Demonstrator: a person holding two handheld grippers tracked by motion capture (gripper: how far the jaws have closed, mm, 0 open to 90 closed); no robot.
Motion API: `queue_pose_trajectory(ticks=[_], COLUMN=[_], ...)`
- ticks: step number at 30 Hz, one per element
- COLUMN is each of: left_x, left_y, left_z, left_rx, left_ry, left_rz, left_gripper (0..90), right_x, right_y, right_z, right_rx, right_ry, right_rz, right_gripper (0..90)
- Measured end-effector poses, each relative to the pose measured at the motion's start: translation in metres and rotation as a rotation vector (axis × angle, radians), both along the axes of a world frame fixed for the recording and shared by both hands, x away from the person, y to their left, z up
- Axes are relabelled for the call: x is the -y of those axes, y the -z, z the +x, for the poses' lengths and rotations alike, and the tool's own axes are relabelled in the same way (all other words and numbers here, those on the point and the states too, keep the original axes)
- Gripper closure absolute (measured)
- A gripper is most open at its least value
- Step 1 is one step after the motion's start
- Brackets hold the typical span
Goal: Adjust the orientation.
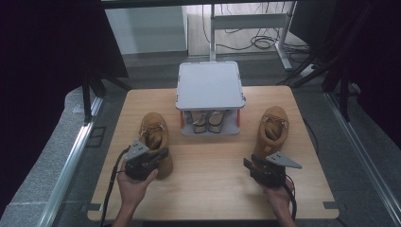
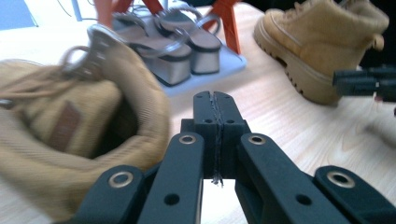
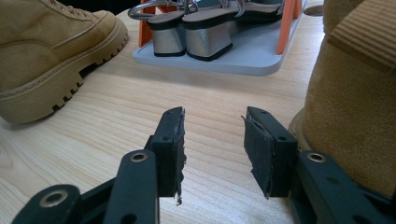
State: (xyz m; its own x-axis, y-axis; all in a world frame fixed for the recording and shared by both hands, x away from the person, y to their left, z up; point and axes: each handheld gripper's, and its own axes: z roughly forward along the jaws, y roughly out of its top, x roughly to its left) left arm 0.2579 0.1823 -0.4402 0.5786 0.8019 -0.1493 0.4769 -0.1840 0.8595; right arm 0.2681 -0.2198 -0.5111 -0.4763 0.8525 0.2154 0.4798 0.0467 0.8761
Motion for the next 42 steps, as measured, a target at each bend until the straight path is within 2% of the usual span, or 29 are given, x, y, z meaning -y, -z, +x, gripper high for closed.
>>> queue_pose_trajectory(ticks=[4,9,12,15,21,26,31,35,38,42], left_x=[0.014,0.033,0.042,0.045,0.037,0.029,0.025,0.011,0.000,-0.014], left_y=[0.011,0.035,0.053,0.064,0.068,0.070,0.070,0.066,0.066,0.067], left_z=[-0.001,0.001,0.004,0.009,0.019,0.023,0.023,0.020,0.018,0.014], left_rx=[-0.012,-0.055,-0.081,-0.096,-0.070,-0.064,-0.047,-0.050,-0.068,-0.083], left_ry=[0.031,0.058,0.064,0.049,-0.036,-0.072,-0.085,-0.101,-0.113,-0.099], left_rz=[0.024,0.070,0.098,0.110,0.107,0.102,0.126,0.111,0.098,0.086], left_gripper=[89.3,89.3,89.3,89.3,89.4,89.4,89.7,89.7,89.7,89.7], right_x=[0.000,-0.001,-0.003,-0.005,-0.007,-0.010,-0.010,-0.009,-0.010,-0.011], right_y=[0.000,0.000,0.001,0.001,0.004,0.005,0.006,0.006,0.007,0.007], right_z=[0.000,0.000,0.000,-0.001,0.000,0.000,0.000,-0.001,-0.001,-0.001], right_rx=[0.000,0.001,0.002,0.004,-0.001,0.002,-0.001,-0.003,-0.009,-0.007], right_ry=[-0.001,-0.004,-0.010,-0.015,-0.018,-0.025,-0.020,-0.020,-0.025,-0.025], right_rz=[-0.001,-0.004,-0.006,-0.014,-0.024,-0.031,-0.036,-0.035,-0.039,-0.043], right_gripper=[58.3,58.3,58.1,57.9,57.6,57.2,57.0,57.0,57.0,56.9])
